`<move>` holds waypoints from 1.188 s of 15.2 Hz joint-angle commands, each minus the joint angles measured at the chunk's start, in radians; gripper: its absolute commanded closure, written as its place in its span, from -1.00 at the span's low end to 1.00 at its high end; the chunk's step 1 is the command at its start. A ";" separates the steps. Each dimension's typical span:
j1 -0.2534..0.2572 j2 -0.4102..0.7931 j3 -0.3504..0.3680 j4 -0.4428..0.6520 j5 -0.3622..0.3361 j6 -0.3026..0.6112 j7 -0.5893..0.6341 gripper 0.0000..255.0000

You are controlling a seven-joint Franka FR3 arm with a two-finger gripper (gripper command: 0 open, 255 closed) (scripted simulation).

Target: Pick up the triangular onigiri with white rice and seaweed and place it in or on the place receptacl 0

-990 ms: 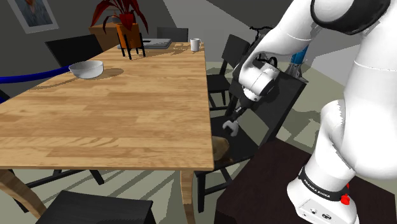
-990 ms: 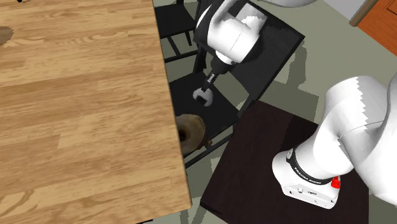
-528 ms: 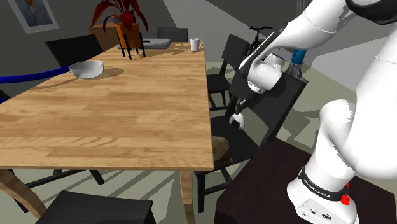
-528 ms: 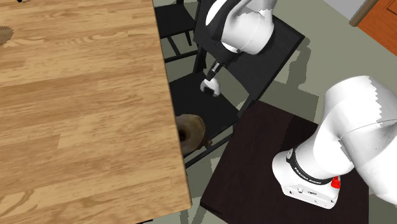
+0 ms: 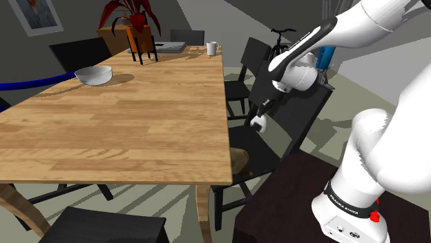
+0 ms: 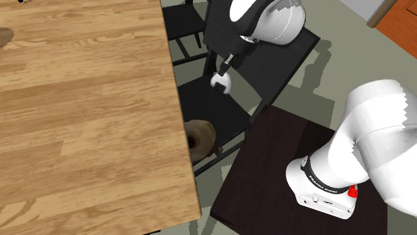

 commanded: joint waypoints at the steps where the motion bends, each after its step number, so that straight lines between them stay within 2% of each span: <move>1: -0.048 -0.038 0.042 0.000 -0.080 -0.021 0.069 1.00; 6: -0.128 -0.105 0.112 0.013 -0.188 -0.086 0.167 1.00; 12: -0.189 -0.168 0.171 0.039 -0.266 -0.165 0.244 1.00; 18: -0.227 -0.286 0.365 -0.076 -0.329 -0.140 0.460 1.00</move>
